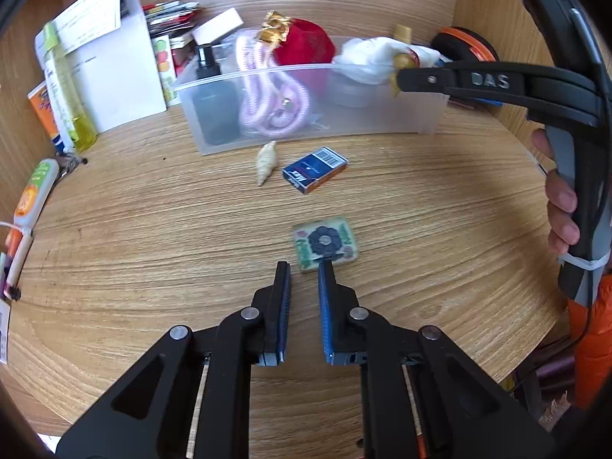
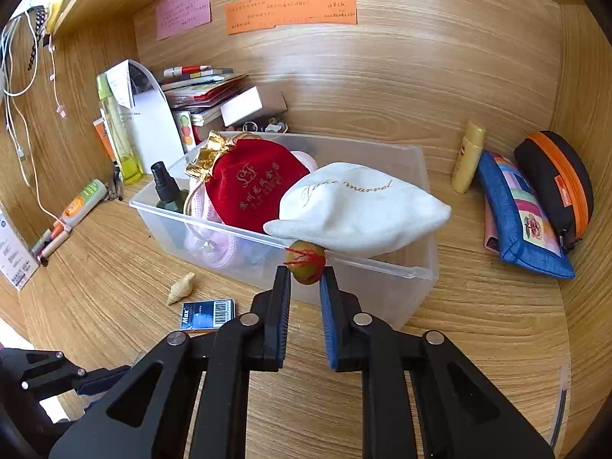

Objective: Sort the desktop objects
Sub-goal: 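Grasp the green square packet with left while right grasps small round charm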

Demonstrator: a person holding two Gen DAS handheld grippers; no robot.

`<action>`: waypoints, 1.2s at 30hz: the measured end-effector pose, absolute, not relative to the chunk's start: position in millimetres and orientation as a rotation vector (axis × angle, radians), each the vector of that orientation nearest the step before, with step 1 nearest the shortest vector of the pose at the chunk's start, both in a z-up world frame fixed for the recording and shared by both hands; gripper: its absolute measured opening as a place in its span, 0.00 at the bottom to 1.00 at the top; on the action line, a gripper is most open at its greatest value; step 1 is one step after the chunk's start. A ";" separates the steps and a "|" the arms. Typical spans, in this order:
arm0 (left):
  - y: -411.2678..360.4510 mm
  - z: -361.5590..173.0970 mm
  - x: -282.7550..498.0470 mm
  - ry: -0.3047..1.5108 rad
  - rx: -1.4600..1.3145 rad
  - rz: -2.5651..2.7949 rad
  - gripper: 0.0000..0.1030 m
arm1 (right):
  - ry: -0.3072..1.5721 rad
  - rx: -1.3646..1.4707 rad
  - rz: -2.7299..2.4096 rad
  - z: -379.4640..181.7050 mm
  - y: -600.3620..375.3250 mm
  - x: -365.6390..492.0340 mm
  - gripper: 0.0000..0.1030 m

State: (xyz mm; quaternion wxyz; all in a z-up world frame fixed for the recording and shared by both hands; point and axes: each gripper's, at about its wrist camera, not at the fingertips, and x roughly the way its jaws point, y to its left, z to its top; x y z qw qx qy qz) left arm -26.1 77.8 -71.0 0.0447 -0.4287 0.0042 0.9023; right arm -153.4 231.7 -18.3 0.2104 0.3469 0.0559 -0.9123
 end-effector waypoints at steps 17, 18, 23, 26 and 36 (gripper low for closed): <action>76.2 -64.6 -26.0 -0.087 -1.300 2.674 0.31 | 0.306 0.940 -2.562 -14.7 223.2 -134.9 0.34; 77.5 -65.2 -27.2 -0.090 -1.301 2.668 0.35 | 0.308 0.936 -2.570 -14.5 224.0 -134.6 0.42; 86.9 -67.8 -37.1 -0.056 -1.311 2.663 0.37 | 0.285 0.924 -2.573 -11.8 229.1 -138.7 0.46; 89.7 -68.6 -43.2 -0.030 -1.315 2.691 0.44 | 0.290 0.916 -2.575 -11.7 227.0 -143.1 0.46; 93.3 -70.6 -49.9 0.085 -1.285 2.742 0.39 | 0.304 0.882 -2.574 -13.8 217.1 -151.4 0.44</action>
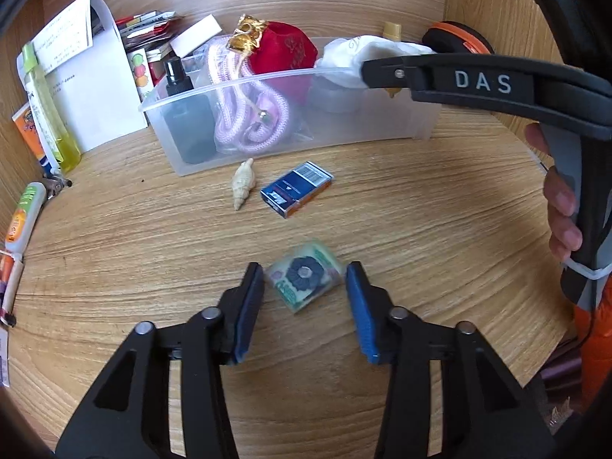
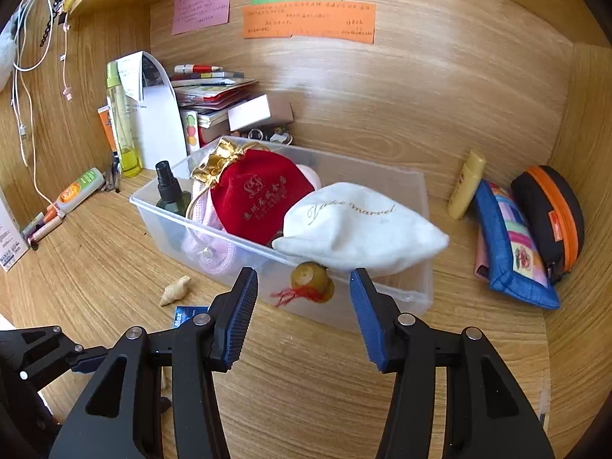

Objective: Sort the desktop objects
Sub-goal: 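Grasp the green square packet with left while right grasps small round charm, then lift the green packet with left while right lifts the charm toward box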

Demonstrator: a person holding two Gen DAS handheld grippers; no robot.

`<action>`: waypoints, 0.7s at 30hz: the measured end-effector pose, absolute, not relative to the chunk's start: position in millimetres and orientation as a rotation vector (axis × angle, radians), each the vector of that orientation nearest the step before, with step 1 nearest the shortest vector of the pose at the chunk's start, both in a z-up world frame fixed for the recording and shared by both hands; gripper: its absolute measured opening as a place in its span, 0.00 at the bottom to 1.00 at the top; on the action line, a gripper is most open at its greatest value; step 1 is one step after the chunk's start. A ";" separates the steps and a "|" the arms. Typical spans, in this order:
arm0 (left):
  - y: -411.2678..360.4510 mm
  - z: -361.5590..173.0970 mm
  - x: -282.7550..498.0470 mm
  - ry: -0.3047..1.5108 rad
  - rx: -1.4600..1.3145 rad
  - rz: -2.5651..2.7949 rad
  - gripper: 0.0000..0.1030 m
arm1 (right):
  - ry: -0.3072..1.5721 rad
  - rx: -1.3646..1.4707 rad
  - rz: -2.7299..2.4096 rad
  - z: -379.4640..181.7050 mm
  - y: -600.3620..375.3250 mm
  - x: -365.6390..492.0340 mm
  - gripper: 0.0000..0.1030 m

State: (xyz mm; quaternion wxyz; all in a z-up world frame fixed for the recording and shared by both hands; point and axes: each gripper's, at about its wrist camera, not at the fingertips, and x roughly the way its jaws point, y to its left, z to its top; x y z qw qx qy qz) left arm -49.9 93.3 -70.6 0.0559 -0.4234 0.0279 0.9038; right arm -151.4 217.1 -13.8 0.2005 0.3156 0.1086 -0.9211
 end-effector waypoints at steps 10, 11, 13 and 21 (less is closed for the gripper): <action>81.4 -71.6 -48.8 0.049 -1.273 2.776 0.39 | 0.305 0.883 -2.585 -12.7 221.4 -153.2 0.17; 80.5 -71.0 -48.3 0.041 -1.272 2.775 0.39 | 0.305 0.886 -2.582 -12.9 221.4 -153.0 0.17; 78.1 -68.5 -47.4 0.029 -1.262 2.785 0.39 | 0.311 0.883 -2.583 -13.5 221.3 -151.5 0.17; 70.8 -50.8 -46.1 -0.005 -1.203 2.806 0.39 | 0.294 0.882 -2.566 -10.8 224.3 -145.7 0.17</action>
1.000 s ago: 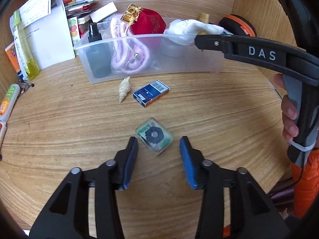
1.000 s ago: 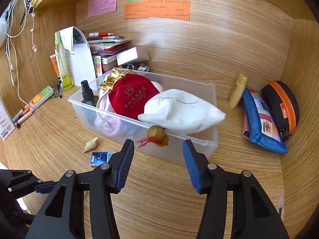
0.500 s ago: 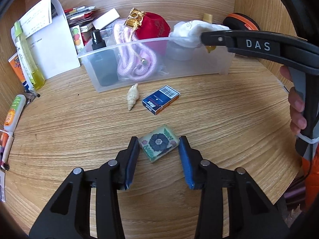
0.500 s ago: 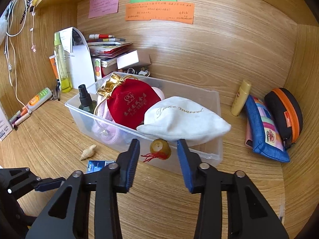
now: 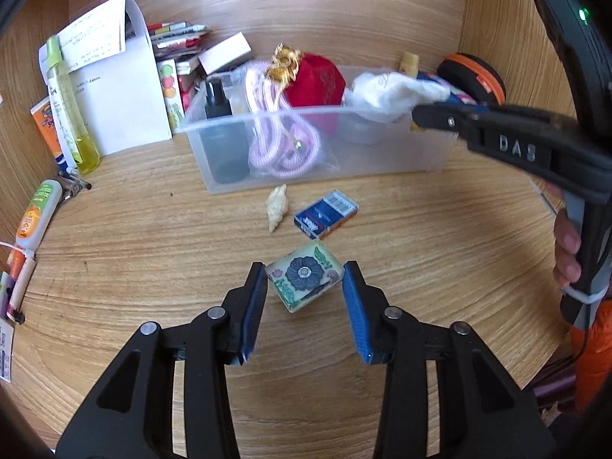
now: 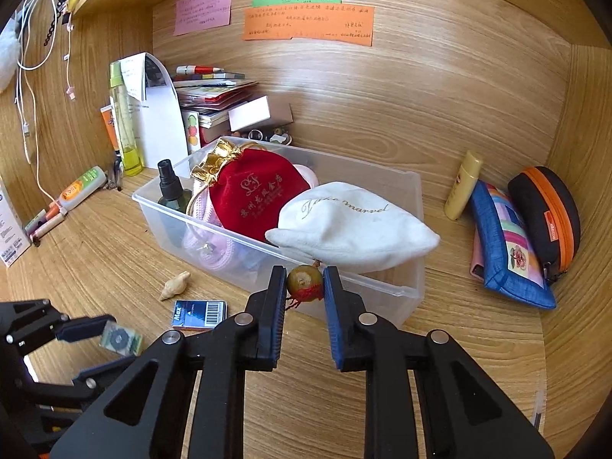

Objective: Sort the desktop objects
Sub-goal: 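Lift the green packet with left while right lifts the charm toward box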

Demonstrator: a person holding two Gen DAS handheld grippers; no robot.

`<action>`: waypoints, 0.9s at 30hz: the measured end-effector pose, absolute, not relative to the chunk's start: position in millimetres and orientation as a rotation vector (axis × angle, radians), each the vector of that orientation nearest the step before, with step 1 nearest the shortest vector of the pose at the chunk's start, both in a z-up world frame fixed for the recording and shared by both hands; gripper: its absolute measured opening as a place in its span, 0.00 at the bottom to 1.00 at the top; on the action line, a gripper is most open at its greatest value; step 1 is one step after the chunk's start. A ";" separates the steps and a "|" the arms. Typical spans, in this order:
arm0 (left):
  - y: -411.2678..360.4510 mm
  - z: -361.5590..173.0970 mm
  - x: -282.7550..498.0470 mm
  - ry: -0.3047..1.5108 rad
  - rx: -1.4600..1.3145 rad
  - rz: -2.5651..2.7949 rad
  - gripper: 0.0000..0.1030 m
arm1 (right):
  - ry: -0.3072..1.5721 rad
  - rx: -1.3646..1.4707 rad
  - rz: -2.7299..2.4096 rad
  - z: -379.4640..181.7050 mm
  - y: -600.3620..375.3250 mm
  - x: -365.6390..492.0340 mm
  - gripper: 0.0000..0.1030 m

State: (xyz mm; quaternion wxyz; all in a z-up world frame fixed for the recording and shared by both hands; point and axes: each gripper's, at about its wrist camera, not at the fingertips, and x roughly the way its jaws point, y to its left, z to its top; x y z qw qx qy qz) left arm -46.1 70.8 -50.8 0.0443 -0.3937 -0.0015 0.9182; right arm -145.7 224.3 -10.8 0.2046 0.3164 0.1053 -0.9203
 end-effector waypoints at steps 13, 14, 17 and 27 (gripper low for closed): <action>62.6 -13.6 -67.9 -0.043 -1.092 2.820 0.39 | 0.248 0.847 -2.563 8.4 231.8 -148.7 0.17; 62.6 -11.0 -70.1 -0.042 -1.085 2.822 0.39 | 0.249 0.848 -2.563 8.9 231.6 -150.3 0.17; 61.8 -3.0 -79.0 -0.043 -1.069 2.820 0.39 | 0.246 0.846 -2.566 11.7 231.7 -156.0 0.17; 65.5 9.9 -113.3 -0.046 -1.061 2.771 0.39 | 0.261 0.869 -2.587 12.3 232.9 -181.7 0.17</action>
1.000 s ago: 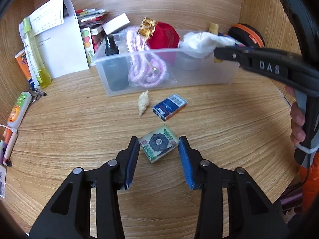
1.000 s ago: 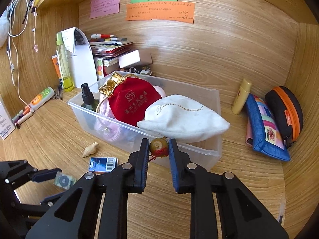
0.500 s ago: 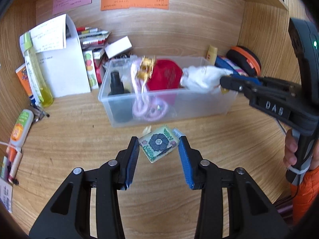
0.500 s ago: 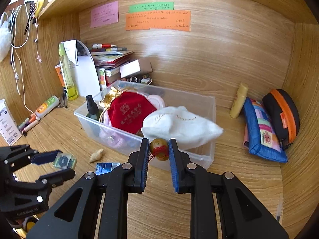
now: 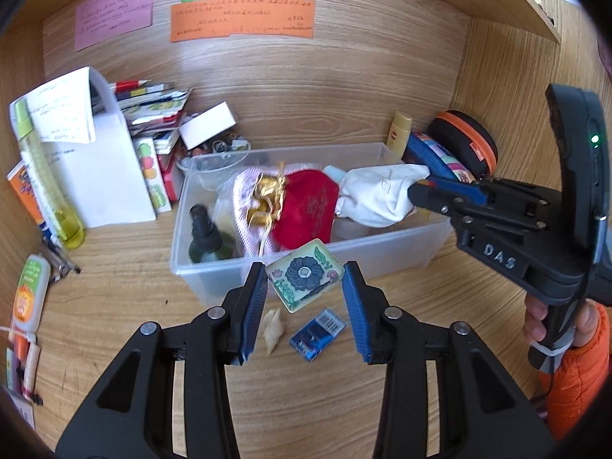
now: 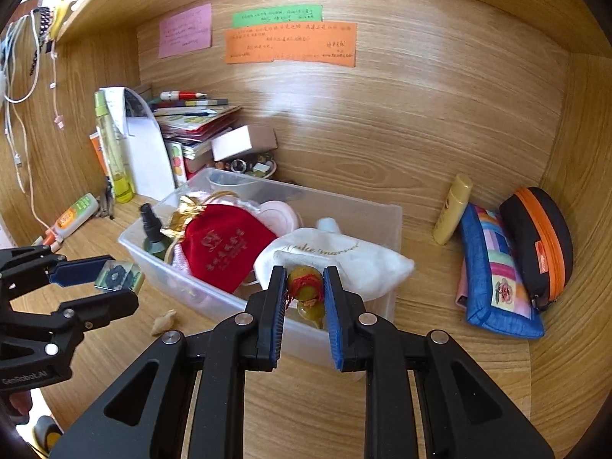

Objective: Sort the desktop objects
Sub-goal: 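Lift the green packet with left while right lifts the charm toward box, then lower green packet into box and open left while right releases charm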

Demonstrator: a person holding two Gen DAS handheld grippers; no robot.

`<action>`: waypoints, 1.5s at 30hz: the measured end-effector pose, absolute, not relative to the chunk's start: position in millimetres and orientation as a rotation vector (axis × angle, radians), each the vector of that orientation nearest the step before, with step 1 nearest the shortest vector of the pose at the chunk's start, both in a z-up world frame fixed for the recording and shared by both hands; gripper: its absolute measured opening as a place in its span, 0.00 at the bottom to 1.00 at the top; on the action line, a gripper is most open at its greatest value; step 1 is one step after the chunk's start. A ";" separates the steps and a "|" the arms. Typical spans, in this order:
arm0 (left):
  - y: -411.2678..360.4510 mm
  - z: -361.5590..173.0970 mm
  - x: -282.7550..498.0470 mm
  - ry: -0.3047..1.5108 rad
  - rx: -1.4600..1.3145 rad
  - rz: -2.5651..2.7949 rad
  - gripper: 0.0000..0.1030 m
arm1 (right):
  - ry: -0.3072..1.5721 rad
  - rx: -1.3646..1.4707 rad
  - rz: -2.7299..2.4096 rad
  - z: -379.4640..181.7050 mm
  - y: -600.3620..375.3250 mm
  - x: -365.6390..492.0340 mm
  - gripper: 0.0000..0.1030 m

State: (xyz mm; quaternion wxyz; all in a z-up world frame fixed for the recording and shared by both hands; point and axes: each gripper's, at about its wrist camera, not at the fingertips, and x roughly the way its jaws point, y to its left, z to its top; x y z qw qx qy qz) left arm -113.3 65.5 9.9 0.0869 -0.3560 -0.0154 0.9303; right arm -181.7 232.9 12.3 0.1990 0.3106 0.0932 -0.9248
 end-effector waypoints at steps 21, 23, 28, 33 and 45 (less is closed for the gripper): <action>110.8 -5.9 -186.4 0.023 -1.149 2.657 0.39 | 0.368 0.973 -2.580 -11.9 239.0 -202.9 0.17; 111.5 -10.0 -189.7 0.022 -1.164 2.652 0.39 | 0.405 0.964 -2.587 -13.1 236.6 -201.7 0.17; 112.6 -12.5 -191.3 0.027 -1.173 2.649 0.39 | 0.452 0.956 -2.594 -12.7 233.9 -200.3 0.17; 114.3 -12.0 -192.1 0.042 -1.174 2.646 0.39 | 0.521 0.935 -2.617 -11.4 231.8 -196.8 0.25; 109.2 -0.8 -181.3 0.008 -1.150 2.644 0.40 | 0.547 0.894 -2.653 -4.6 234.1 -187.6 0.53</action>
